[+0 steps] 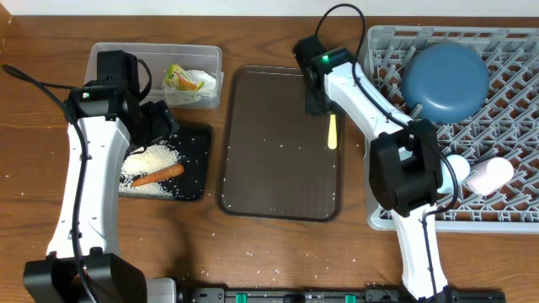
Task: Sort waste into correct bins and load items into the dishwasher rack
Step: 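Return the right gripper to the brown tray and grasp the yellow spoon, then carry the yellow spoon with the right gripper and drop it in the rack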
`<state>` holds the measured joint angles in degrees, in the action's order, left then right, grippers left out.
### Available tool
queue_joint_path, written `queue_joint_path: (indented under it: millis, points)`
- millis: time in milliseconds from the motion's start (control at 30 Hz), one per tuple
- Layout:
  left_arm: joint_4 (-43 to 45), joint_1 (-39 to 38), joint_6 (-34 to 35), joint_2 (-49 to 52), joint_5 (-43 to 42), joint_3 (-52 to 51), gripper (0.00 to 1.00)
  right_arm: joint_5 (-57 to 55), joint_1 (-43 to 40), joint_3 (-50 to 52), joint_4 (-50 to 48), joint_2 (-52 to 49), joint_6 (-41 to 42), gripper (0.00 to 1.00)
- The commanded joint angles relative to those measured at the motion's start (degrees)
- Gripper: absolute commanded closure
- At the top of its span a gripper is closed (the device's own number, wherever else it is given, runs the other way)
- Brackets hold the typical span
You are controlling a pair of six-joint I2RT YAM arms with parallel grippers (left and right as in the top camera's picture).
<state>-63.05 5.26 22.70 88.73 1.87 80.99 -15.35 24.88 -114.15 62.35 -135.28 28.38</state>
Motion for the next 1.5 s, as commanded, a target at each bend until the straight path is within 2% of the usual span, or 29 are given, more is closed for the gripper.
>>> queue_joint_path:
  millis: [0,300,433,733,1033,1167,1467]
  points:
    - [-0.3,0.3,0.3,0.2,0.3,-0.3,0.05,0.6,-0.2,1.5,-0.5,-0.5,0.7,0.62]
    - [-0.3,0.3,0.3,0.2,0.3,-0.3,0.05,0.6,-0.5,6.5,-3.6,-0.5,0.8,0.62]
    - [-0.3,0.3,0.3,0.2,0.3,-0.3,0.05,0.6,-0.8,8.4,-5.2,-0.5,0.7,0.67]
    - [-0.3,0.3,0.3,0.2,0.3,-0.3,0.05,1.9,-0.7,9.0,-5.6,-0.5,-1.4,0.99]
    - [-0.3,0.3,0.3,0.2,0.3,-0.3,0.05,2.6,-0.7,7.6,-4.6,-0.3,-3.7,0.99]
    - [-0.3,0.3,0.3,0.2,0.3,-0.3,0.05,7.2,-0.7,4.7,-2.7,1.3,-7.3,0.99]
    - [-0.3,0.3,0.3,0.2,0.3,-0.3,0.05,11.3,-0.8,0.9,1.9,13.5,-10.5,0.99]
